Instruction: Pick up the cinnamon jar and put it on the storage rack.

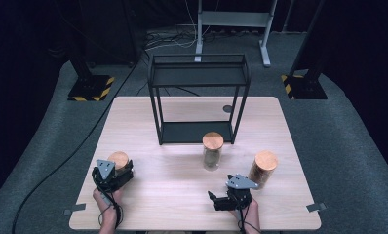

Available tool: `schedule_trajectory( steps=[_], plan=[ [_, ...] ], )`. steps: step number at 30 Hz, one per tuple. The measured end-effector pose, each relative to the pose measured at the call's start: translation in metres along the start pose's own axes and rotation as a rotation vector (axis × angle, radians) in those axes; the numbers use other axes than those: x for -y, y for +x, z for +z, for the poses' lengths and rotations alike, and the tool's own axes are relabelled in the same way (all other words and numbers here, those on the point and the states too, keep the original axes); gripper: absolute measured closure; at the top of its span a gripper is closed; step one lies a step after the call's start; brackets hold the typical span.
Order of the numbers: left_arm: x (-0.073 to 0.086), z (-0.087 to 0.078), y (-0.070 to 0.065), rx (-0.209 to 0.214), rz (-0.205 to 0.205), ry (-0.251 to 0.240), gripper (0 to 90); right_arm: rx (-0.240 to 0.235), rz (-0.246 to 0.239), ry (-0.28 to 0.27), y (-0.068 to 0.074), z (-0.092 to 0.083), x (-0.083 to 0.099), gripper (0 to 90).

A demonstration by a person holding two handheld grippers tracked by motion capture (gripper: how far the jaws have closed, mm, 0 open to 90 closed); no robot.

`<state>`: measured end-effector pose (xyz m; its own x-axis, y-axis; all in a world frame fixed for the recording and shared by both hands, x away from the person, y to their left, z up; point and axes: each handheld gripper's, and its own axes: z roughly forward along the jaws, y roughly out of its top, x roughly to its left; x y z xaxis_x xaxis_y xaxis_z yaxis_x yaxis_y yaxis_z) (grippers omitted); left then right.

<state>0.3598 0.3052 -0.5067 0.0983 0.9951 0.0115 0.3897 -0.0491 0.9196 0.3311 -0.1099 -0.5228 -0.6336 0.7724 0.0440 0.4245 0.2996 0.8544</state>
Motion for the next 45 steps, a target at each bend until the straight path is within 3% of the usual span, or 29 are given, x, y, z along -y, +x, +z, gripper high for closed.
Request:
schedule_trajectory(
  steps=[45],
  plan=[
    [-0.006,0.008,-0.021,0.036,0.006,-0.005,24.9,0.000,-0.007,0.007,0.001,0.001,0.000,2.8]
  ],
)
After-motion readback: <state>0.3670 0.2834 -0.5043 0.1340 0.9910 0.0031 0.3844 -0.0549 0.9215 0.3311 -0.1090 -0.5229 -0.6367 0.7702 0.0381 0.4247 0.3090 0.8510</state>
